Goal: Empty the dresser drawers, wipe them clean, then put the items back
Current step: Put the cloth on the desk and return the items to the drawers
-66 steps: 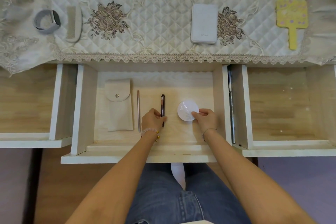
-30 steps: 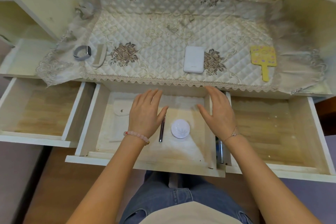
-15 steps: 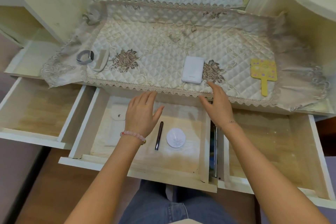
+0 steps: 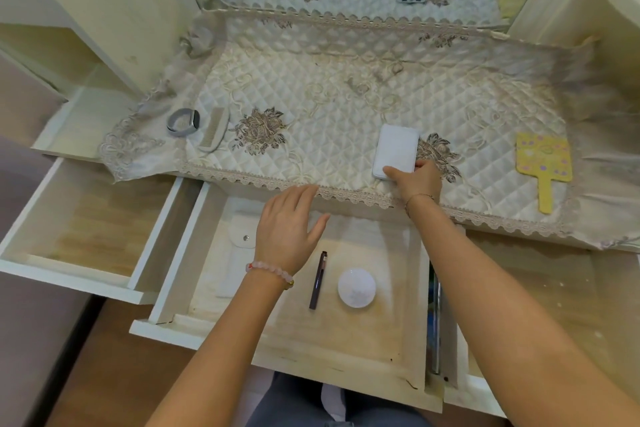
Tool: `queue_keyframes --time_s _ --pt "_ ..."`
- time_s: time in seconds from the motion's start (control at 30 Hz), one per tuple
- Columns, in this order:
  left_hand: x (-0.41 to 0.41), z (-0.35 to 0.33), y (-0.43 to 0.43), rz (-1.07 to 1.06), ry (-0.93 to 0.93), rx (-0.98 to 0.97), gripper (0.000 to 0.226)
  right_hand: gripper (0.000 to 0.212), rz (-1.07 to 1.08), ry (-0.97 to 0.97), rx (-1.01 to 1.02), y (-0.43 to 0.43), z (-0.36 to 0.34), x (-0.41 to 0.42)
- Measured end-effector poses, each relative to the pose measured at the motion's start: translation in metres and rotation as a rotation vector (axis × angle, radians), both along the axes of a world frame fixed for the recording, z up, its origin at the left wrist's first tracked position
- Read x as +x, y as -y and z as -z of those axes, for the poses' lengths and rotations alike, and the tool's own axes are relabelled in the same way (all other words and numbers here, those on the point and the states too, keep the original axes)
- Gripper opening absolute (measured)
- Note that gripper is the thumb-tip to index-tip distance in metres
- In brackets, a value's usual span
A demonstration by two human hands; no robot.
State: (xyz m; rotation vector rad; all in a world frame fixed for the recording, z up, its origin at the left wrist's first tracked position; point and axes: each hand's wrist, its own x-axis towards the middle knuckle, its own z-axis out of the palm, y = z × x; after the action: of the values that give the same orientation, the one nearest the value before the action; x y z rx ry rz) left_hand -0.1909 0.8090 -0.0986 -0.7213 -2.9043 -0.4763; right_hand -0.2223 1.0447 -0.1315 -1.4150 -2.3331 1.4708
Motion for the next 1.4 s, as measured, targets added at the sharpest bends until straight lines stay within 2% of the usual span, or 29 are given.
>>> queue_keyframes --time_s 0.1,0.23,0.33,0.47,0.6,0.7,0.9,1.0,1.07,1.17,1.3,1.4 --pt "-0.004 0.004 0.003 -0.009 0.001 0.002 0.049 0.055 0.016 0.026 -0.029 0.000 0.000 -0.007" --pt "-0.007 0.007 0.005 -0.005 0.017 0.010 0.050 0.040 -0.007 -0.012 -0.077 0.000 -0.001 -0.004" --pt "-0.008 0.006 0.007 -0.006 0.021 0.020 0.051 0.030 0.049 -0.130 -0.242 0.005 -0.007 0.006" --pt "-0.007 0.005 0.014 -0.022 0.003 0.026 0.051 0.009 0.090 -0.193 -0.457 0.017 -0.016 0.025" --pt "0.003 0.004 0.037 -0.072 -0.040 0.027 0.049 0.027 0.073 -0.217 -0.580 0.042 -0.015 0.042" --pt "0.006 0.002 0.066 -0.135 -0.040 0.025 0.050 0.031 0.036 -0.225 -0.649 0.072 -0.020 0.046" --pt "-0.024 0.002 0.133 -0.173 -0.012 0.023 0.053 0.023 -0.012 -0.266 -0.724 0.142 -0.033 0.029" --pt "-0.056 0.003 0.171 -0.173 0.004 0.072 0.046 0.016 -0.005 -0.278 -0.707 0.179 -0.038 0.013" --pt "-0.079 0.000 0.193 -0.189 0.044 0.142 0.039 0.020 0.021 -0.289 -0.699 0.201 -0.037 0.000" --pt "-0.120 0.002 0.219 -0.236 0.212 0.282 0.044 0.023 0.070 -0.308 -0.679 0.231 -0.034 -0.019" --pt "-0.184 0.012 0.235 -0.379 0.460 0.511 0.042 0.012 0.109 -0.307 -0.653 0.261 -0.032 -0.034" --pt "-0.226 0.014 0.235 -0.506 0.547 0.621 0.037 0.019 0.153 -0.306 -0.649 0.273 -0.032 -0.041"
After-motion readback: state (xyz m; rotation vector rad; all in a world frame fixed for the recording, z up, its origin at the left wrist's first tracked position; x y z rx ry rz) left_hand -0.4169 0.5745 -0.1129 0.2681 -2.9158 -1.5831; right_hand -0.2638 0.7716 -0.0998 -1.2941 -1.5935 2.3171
